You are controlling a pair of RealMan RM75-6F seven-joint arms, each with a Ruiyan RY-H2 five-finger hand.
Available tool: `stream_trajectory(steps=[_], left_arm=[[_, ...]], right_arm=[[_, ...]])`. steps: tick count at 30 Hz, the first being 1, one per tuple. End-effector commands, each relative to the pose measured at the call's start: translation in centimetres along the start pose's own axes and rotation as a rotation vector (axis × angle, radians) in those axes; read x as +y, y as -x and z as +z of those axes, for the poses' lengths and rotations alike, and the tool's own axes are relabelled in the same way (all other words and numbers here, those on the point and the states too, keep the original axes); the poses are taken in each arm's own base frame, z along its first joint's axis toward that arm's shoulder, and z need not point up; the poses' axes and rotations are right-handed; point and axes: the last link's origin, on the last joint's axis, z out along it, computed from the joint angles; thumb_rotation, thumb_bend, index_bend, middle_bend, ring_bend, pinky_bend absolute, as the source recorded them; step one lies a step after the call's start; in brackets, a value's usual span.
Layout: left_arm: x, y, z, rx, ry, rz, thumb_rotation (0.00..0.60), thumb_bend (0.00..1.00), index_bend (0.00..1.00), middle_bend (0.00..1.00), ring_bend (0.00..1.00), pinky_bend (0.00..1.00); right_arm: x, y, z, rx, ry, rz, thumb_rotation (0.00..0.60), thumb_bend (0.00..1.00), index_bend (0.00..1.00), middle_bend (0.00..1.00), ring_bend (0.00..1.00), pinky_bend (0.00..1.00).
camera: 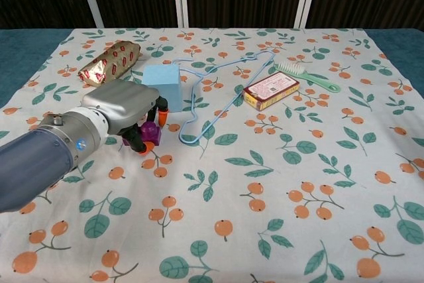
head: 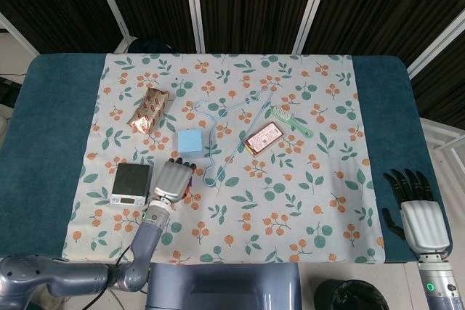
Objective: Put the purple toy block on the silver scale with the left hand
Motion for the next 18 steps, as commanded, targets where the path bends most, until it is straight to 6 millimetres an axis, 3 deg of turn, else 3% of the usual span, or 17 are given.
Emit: stream_trajectory(steps=[1,8,13,18], left_arm=[[-0.1,0.1,0.0,0.0,-0.009,0.014,0.6,0.28,0.44,0.49,0.33,0.45],[-0.7,-0.5,-0.2,0.005,-0.021,0.005,0.6,0.34,0.47,0.51,0.35,0.47],[-1.1,-2.1,-1.2,0.02,0.01,-0.016,0.6,0.34,0.47,0.52,0.35,0.47],[-3.0,-3.8,-2.7,-0.001,0.037,-0.007,0.6,0.34,0.46,0.52,0.35,0.47]], right_arm=[[0.0,0.0,0.0,0.0,-0.001,0.0,0.6,0.48,0.13,0.13,0.04,0.0],[0.0,0.0,0.0,0.001,-0.002,0.002,0.6,0.48,0.13,0.13,0.04,0.0],[0.0,0.0,0.0,0.001,-0.003,0.002,0.6,0.48,0.13,0.13,0.04,0.0],[-0.2,0.0,0.0,0.0,-0.005,0.002,0.6,0.48,0.13,0.13,0.04,0.0]])
